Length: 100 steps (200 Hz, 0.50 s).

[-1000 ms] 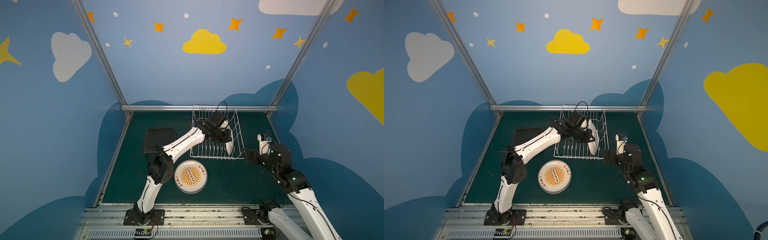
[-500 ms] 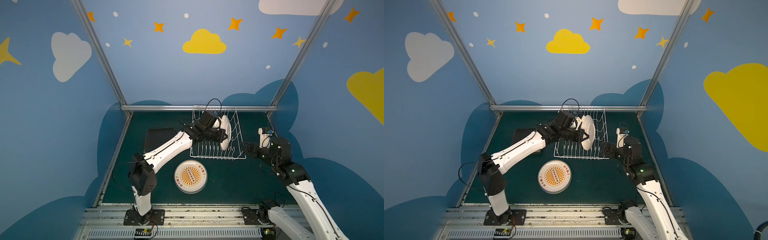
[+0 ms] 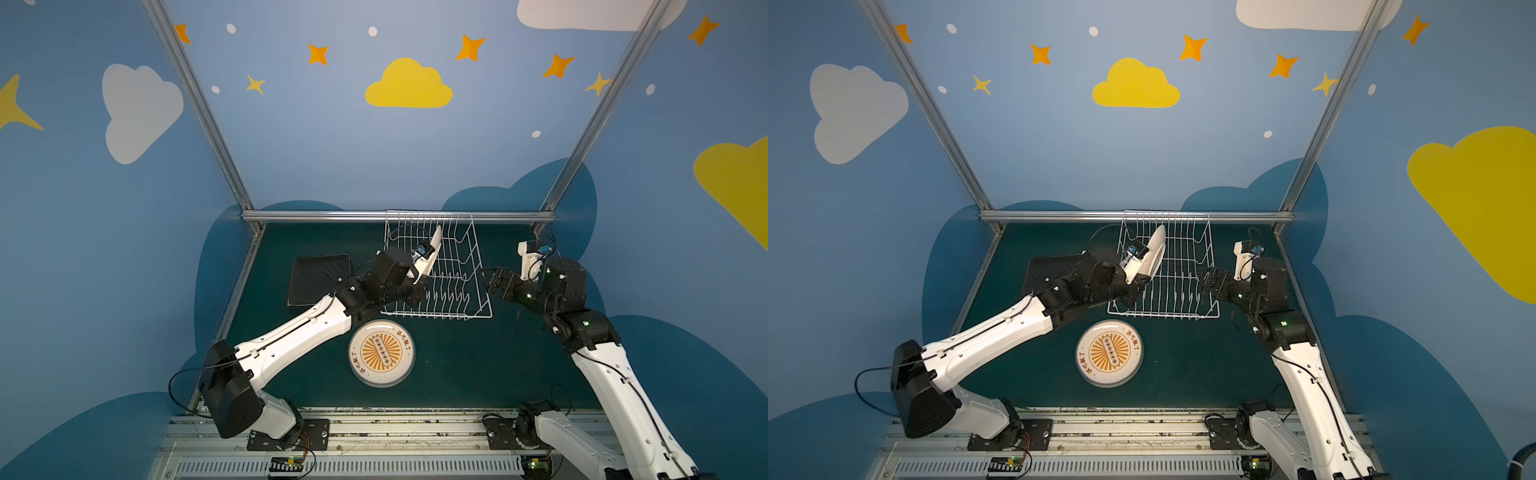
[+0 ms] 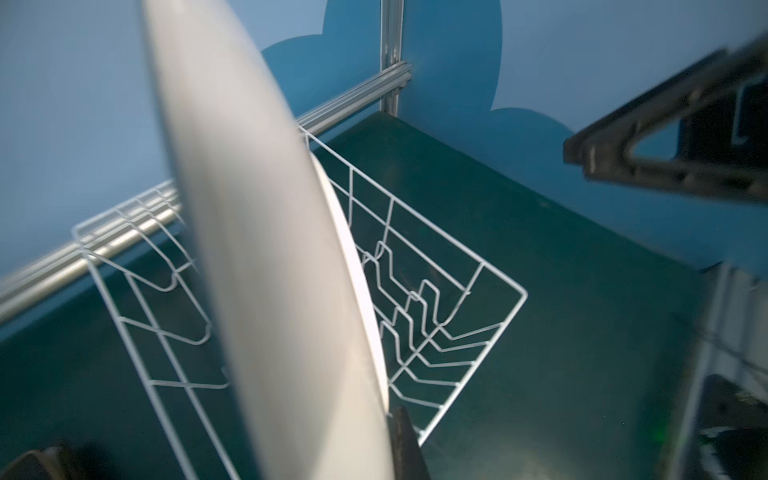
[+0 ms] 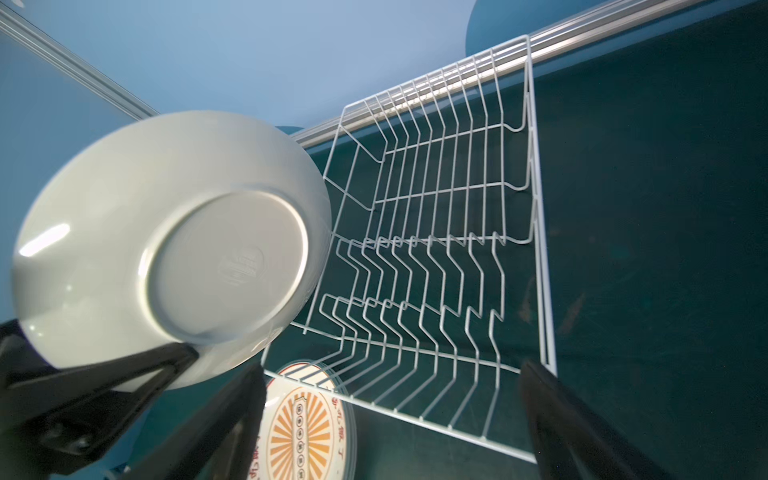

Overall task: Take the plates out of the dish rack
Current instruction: 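Lift the white plate up out of the rack with the left gripper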

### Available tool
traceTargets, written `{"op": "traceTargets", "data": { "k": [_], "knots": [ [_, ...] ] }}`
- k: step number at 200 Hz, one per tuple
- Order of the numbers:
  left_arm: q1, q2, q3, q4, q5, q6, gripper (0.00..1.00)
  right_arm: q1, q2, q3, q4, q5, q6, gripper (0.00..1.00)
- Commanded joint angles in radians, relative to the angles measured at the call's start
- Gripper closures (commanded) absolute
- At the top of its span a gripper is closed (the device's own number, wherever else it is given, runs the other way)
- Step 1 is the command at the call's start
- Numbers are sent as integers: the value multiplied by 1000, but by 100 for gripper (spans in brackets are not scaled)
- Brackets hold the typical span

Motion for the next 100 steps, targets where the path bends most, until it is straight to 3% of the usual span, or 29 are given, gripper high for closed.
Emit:
{"op": "traceTargets", "data": {
  "k": [1,65,100],
  "knots": [
    [-24,-43,-51,100,-160,223,97,-7,31,56,46,-102,62,6],
    [-125,-82,-254,323,-292,659,97,-3,107,103,157,-264,145,6],
    [-168,-48,-299,446,-373,816,97,19,158,136,113,-267,151,6]
  ]
}}
